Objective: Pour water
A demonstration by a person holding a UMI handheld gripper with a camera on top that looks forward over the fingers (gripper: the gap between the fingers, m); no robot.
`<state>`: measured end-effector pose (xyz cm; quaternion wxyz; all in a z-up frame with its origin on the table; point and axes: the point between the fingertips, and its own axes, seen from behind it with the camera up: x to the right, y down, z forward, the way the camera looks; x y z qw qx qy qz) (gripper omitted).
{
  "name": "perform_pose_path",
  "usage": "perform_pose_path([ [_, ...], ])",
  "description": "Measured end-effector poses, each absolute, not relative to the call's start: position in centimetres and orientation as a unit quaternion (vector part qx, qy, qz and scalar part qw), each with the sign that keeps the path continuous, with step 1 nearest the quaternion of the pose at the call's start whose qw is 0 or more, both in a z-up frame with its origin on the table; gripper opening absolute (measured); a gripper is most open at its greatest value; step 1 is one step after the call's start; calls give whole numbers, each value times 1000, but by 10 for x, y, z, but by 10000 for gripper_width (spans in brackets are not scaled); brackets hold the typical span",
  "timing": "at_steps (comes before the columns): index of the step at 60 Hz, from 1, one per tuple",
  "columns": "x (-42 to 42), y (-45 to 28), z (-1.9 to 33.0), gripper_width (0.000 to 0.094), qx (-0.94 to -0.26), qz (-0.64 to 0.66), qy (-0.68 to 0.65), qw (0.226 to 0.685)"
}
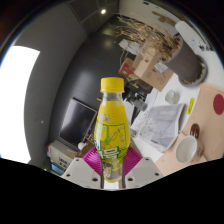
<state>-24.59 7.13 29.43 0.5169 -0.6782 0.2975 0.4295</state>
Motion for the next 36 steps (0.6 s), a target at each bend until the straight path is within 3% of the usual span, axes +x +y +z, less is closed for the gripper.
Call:
perform_pose_path([
  [10, -165, 65, 354, 234, -708, 283, 190, 619],
  [18, -81, 62, 359, 233, -727, 146, 132, 657],
  [26, -1, 63, 310, 233, -758, 30, 81, 647],
  [36, 63, 58, 205, 232, -799, -31, 44, 599],
])
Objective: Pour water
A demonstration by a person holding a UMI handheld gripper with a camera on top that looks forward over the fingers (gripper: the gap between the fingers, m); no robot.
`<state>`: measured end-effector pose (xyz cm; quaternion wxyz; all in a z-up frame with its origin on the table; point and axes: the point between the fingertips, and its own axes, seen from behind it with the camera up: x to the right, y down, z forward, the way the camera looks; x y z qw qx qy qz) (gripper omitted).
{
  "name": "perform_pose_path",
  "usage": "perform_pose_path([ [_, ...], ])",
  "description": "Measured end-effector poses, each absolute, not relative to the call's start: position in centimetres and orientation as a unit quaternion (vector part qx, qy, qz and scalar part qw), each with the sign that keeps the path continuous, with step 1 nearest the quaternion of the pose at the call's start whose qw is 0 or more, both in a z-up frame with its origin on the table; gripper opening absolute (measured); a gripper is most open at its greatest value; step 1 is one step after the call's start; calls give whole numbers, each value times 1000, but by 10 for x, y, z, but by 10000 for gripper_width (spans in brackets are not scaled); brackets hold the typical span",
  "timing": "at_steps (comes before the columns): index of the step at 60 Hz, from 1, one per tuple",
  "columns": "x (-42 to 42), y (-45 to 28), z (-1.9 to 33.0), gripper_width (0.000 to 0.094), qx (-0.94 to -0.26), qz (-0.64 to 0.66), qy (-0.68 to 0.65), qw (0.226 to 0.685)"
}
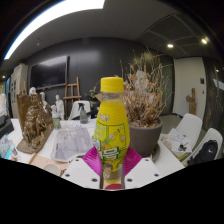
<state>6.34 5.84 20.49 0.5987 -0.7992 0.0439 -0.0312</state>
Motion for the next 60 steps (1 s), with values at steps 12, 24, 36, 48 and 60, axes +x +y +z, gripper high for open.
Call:
perform_pose_path([
  [12, 81, 57, 105, 234, -829, -23, 14, 558],
  [24, 71, 58, 60, 238, -837, 1, 8, 547],
  [36, 71, 55, 61, 463, -830, -9, -6, 557],
  [48, 71, 32, 74, 849, -847, -29, -4, 531],
  [60, 44, -39, 142, 861, -850, -43, 16, 524],
])
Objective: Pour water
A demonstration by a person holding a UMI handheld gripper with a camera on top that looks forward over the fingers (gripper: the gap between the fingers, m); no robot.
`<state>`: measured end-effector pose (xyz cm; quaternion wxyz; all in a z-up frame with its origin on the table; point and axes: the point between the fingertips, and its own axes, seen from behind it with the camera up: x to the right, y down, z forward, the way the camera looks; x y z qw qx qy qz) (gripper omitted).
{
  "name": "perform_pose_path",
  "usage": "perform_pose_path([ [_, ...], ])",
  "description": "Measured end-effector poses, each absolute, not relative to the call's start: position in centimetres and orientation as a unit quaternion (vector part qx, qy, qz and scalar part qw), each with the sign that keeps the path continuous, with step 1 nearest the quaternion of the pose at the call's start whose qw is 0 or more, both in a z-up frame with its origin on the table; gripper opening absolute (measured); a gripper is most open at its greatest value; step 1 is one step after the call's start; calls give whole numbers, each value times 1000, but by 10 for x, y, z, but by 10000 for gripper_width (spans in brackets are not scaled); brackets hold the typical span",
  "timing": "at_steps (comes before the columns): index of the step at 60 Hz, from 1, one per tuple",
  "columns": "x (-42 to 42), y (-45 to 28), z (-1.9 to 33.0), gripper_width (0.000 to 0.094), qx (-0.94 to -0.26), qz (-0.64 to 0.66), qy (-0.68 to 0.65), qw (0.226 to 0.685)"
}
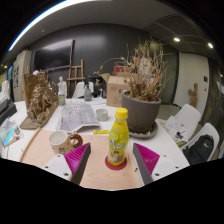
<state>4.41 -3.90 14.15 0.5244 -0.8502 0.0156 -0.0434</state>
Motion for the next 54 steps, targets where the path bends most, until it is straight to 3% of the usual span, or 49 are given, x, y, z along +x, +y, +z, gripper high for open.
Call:
perform_pose_path([
  [13, -4, -166, 215, 862, -857, -81, 26, 509],
  [27, -58, -274, 264, 860, -856, -91, 25, 508],
  [54, -103, -333, 288, 858, -854, -96, 38, 510],
])
